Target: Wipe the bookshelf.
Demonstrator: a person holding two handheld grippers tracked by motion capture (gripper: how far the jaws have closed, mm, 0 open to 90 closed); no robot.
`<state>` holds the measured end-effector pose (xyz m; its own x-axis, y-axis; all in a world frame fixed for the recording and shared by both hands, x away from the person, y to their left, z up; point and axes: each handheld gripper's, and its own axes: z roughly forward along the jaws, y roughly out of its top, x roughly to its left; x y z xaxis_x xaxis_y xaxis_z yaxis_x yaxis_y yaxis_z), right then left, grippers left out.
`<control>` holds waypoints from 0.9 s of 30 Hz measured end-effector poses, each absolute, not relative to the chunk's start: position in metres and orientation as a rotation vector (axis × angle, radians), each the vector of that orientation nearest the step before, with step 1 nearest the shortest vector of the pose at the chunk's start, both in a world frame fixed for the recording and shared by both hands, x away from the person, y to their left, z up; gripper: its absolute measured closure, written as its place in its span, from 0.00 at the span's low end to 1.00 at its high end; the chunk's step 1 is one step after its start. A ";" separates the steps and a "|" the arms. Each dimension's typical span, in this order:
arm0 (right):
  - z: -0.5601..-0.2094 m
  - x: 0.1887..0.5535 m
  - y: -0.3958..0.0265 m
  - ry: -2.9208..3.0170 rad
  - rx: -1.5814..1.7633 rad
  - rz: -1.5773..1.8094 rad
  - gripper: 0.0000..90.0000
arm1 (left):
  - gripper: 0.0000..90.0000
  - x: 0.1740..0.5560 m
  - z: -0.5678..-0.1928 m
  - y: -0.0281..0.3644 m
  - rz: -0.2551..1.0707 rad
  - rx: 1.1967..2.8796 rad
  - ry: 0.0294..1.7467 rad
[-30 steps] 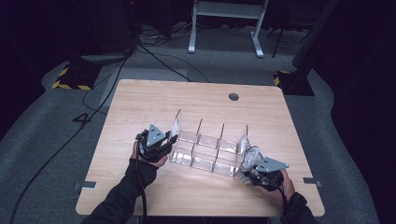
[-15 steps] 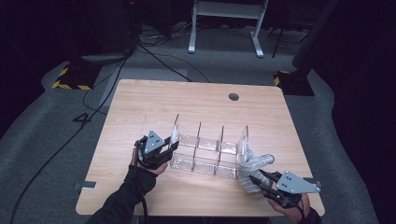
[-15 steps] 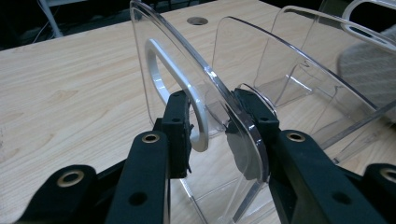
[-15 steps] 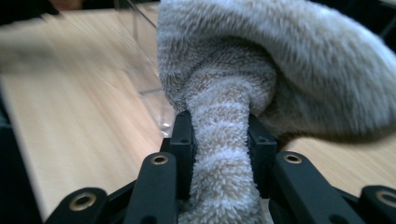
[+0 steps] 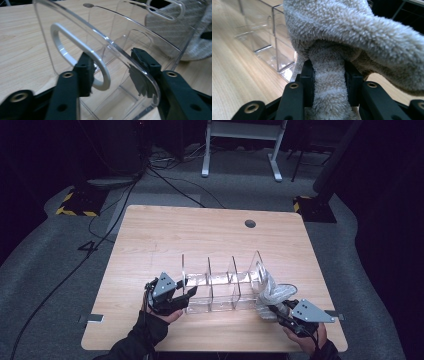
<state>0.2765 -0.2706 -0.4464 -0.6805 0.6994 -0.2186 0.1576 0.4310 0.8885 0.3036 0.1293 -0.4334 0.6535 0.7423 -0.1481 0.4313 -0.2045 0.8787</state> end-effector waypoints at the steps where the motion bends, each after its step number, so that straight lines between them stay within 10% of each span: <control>1: -0.446 0.277 -0.271 2.109 0.720 1.221 0.74 | 0.55 0.302 -0.433 0.129 0.383 1.844 0.925; 11: -0.447 0.285 -0.266 2.079 0.764 1.180 0.73 | 0.29 0.304 -0.428 0.135 0.429 1.837 0.944; 27: -0.447 0.288 -0.265 2.100 0.765 1.172 0.71 | 0.22 0.291 -0.418 0.154 0.509 1.910 0.786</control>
